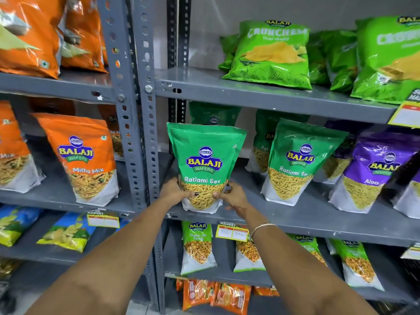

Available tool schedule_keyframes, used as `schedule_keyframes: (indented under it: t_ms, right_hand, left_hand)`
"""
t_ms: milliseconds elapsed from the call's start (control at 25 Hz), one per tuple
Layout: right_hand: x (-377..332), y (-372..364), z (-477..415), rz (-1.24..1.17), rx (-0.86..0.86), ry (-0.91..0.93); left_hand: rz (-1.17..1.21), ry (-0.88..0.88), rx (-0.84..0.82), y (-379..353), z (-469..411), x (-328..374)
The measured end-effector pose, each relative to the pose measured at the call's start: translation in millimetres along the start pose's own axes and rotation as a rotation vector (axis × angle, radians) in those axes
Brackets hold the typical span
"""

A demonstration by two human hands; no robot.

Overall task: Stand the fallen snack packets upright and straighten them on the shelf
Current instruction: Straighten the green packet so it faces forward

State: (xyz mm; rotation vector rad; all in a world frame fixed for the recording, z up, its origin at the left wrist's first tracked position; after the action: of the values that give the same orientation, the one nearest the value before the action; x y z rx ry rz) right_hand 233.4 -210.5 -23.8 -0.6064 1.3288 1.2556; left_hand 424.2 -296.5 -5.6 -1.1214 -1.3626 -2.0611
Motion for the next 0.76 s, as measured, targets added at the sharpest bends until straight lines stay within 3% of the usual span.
schedule_keyframes:
  t_ms: [480, 600, 760]
  right_hand:
    - [0.5, -3.8, 14.5, -0.018, -0.014, -0.002]
    - [2.3, -1.5, 12.3, 0.02, -0.058, -0.024]
    - [19.3, 31.3, 9.8, 0.063, -0.013, -0.065]
  left_hand:
    - [0.0, -0.01, -0.055, -5.0, 5.9, 0.7]
    - [-0.053, 0.155, -0.246, -15.4, 0.5, -14.0]
    - [-0.387, 0.59, -0.728, -38.2, 30.5, -35.6]
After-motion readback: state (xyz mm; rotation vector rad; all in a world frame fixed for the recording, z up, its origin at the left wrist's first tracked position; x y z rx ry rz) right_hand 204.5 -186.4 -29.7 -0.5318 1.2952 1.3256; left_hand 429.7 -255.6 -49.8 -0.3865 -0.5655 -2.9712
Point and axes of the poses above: each hand's wrist, its own z-axis away from the middle knuckle, its own y-axis out of the back of the hand, x = y × z, the point moved 9 cm from there along -z, towards the middle knuckle, and after that the axes turned 8 degrees about -x, right-handed, at the moved point
